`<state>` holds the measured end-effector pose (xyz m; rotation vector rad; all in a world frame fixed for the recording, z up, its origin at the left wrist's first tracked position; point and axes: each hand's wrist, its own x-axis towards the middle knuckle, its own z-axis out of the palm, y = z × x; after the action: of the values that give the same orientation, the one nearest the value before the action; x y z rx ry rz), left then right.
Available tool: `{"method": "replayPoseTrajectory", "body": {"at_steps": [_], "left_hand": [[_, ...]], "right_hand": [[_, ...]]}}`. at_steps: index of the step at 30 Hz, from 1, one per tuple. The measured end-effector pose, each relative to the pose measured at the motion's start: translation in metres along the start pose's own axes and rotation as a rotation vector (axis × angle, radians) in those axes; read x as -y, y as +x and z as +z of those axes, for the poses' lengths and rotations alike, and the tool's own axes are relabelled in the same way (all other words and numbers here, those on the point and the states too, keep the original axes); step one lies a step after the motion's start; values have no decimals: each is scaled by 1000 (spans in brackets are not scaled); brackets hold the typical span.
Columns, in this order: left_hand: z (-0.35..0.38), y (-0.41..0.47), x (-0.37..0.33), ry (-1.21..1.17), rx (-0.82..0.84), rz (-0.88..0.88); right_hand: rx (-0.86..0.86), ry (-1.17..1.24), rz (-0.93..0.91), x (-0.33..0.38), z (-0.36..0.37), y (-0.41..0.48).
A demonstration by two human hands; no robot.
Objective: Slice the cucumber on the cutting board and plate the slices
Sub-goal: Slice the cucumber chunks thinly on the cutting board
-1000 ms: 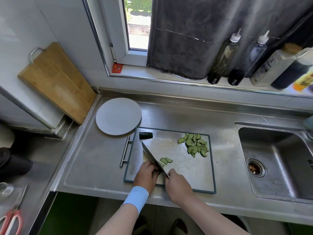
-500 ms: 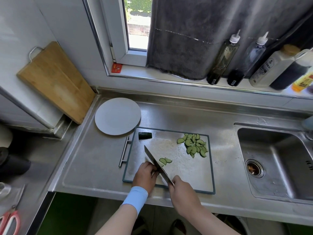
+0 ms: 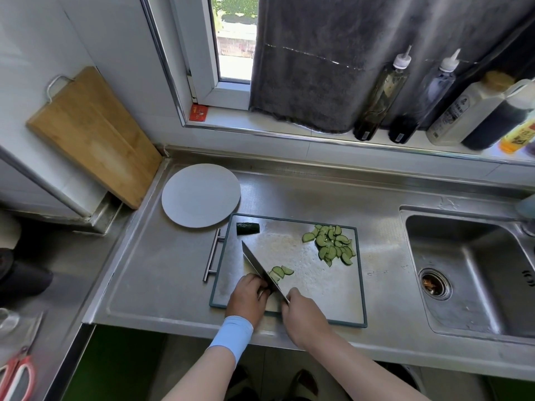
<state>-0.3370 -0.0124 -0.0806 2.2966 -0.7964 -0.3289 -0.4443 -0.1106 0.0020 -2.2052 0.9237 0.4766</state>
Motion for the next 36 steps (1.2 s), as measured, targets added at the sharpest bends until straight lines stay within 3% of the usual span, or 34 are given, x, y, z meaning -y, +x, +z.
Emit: {"method": "replayPoseTrajectory", "body": {"at_steps": [16,36], "left_hand": [[-1,0,-1,-33,-12,-6],[-3,-3,1,-18,-22,72]], "right_hand": [[-77,23,-35,-5,0,-15],[-16,28,8,2,0,4]]}}
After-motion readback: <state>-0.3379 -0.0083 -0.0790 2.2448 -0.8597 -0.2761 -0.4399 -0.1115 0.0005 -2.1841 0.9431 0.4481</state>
